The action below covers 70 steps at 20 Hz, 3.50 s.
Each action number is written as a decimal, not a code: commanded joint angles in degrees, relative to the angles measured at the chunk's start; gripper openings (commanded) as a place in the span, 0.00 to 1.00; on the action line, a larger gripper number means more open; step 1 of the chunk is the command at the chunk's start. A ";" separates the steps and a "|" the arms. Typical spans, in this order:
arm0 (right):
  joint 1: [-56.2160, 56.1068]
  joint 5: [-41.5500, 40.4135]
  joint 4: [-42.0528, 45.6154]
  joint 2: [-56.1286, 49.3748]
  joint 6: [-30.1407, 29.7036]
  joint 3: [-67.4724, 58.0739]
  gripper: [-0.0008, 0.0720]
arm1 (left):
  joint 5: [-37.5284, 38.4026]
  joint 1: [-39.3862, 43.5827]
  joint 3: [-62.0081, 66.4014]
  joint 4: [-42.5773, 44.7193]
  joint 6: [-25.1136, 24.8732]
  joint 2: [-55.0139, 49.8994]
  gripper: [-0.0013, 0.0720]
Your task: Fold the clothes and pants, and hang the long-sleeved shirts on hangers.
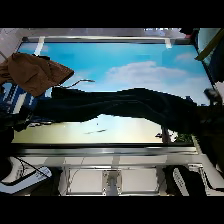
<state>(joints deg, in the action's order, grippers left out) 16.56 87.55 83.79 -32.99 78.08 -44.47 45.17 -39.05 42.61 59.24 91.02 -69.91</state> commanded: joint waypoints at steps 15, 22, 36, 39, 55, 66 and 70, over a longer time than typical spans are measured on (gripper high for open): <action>29.70 -14.93 16.31 -7.10 -5.81 10.32 0.06 | 2.91 -0.09 0.15 0.33 -1.46 8.61 0.82; 37.51 -17.18 14.08 -12.66 -5.79 9.68 0.73 | 8.35 -0.02 0.11 0.33 -1.40 11.28 0.82; 37.33 -17.64 -48.63 -3.28 -7.28 -18.01 0.67 | -5.70 10.62 0.22 -1.60 -7.30 -7.26 0.82; 37.33 -13.25 -49.03 -2.16 -7.28 -18.01 0.67 | -11.93 14.45 0.28 -6.69 -8.00 -9.01 0.82; 37.33 -8.09 -46.03 -1.66 -7.26 -18.01 0.67 | 25.59 18.23 17.77 25.35 -4.02 9.97 0.05; 37.31 -7.61 -45.51 -1.68 -7.23 -18.01 0.67 | 30.23 20.28 18.08 26.32 -4.20 -4.72 0.95; 37.31 -7.26 -45.51 -1.68 -7.23 -18.01 0.67 | 24.76 19.06 18.10 29.46 -4.33 -3.56 0.98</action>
<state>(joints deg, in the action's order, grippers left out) 53.89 79.81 38.26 -34.65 70.81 -62.41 73.54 -19.29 60.64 86.52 86.80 -73.36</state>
